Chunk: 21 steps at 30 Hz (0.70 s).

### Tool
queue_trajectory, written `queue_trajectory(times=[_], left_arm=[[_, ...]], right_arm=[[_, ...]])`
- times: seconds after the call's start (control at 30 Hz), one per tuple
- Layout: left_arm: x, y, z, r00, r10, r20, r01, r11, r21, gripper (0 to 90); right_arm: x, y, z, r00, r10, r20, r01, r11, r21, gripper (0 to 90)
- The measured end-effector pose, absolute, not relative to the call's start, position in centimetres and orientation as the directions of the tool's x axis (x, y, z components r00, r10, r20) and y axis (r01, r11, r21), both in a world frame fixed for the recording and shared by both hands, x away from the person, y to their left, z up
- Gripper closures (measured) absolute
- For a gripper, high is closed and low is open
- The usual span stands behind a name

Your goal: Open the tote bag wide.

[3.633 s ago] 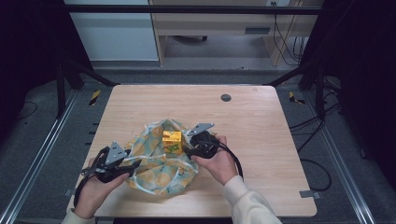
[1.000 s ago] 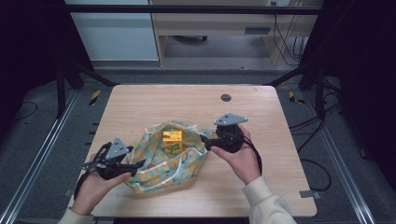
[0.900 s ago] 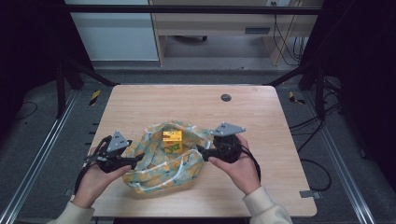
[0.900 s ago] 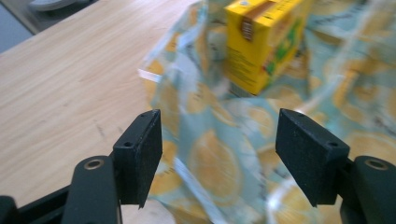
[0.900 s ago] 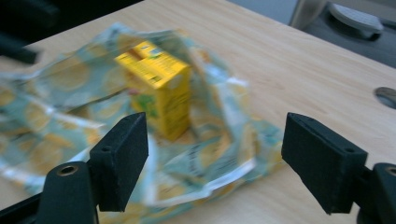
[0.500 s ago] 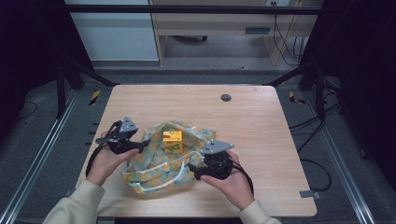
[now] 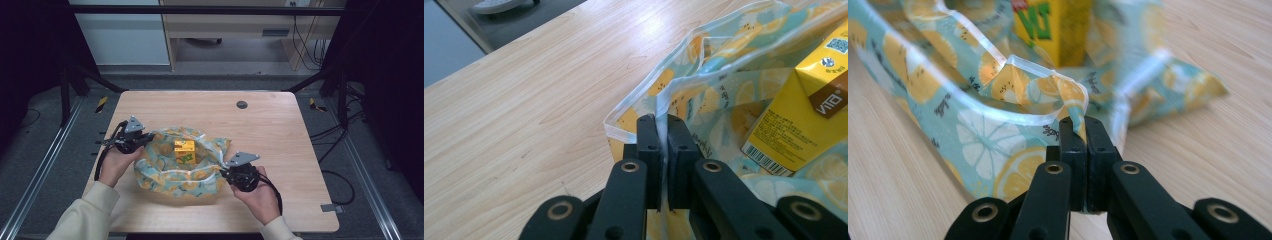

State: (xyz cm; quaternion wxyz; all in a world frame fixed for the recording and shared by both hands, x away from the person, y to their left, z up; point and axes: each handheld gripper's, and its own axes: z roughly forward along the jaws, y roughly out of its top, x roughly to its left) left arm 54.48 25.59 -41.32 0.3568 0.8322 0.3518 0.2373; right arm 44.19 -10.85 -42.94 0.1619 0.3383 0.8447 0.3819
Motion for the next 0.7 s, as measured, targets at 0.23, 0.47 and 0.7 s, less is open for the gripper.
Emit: queue_trajectory(times=[0.23, 0.47, 0.7], left_arm=[[55.4, 24.6, -43.6, 0.664, 0.733, 0.144, 0.419, -0.525, 0.741, 86.5], [56.1, 24.2, -44.4, 0.682, 0.718, 0.141, 0.416, -0.539, 0.732, 85.8], [57.2, 23.8, -44.6, 0.673, 0.725, 0.145, 0.417, -0.534, 0.735, 86.4]], right_arm=[[44.2, -12.1, -44.7, -0.704, 0.71, -0.006, 0.474, 0.476, 0.741, 88.7], [44.8, -12.8, -46.0, -0.684, 0.729, 0.002, 0.501, 0.468, 0.728, 88.8], [45.8, -13.0, -46.5, -0.647, 0.762, 0.035, 0.53, 0.416, 0.739, 88.7]])
